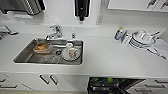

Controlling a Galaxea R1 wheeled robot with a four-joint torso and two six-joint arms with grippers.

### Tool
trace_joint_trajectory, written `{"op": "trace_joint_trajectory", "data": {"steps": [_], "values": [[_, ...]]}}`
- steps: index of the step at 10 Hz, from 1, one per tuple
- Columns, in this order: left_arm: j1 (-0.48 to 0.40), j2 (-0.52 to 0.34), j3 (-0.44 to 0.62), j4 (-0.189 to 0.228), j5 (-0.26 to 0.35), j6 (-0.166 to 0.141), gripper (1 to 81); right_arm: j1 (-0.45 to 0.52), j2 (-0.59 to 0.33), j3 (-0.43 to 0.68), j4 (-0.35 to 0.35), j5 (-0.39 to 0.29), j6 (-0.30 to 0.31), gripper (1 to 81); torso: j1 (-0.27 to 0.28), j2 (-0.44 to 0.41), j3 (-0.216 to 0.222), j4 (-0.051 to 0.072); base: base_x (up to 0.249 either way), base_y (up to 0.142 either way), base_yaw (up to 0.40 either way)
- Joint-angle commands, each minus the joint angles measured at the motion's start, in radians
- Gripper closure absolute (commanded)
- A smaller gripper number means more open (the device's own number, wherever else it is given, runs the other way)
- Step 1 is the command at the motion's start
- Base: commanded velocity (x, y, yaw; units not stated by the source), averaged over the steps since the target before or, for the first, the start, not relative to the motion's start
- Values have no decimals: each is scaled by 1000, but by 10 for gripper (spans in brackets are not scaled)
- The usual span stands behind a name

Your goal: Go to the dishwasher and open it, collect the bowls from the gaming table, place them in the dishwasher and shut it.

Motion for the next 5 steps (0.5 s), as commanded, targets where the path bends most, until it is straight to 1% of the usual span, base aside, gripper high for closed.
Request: {"op": "trace_joint_trajectory", "data": {"steps": [1,3,5], "values": [[12,-14,-1,4,35,6,10,61,9,-4,2,18,36,10,0,0,0,0,0,0,0],[12,-16,-1,8,35,8,10,90,-5,2,2,108,130,10,0,0,0,0,0,0,0],[12,-14,-1,8,35,8,10,94,-60,42,2,241,196,10,0,0,0,0,0,0,0]]}}
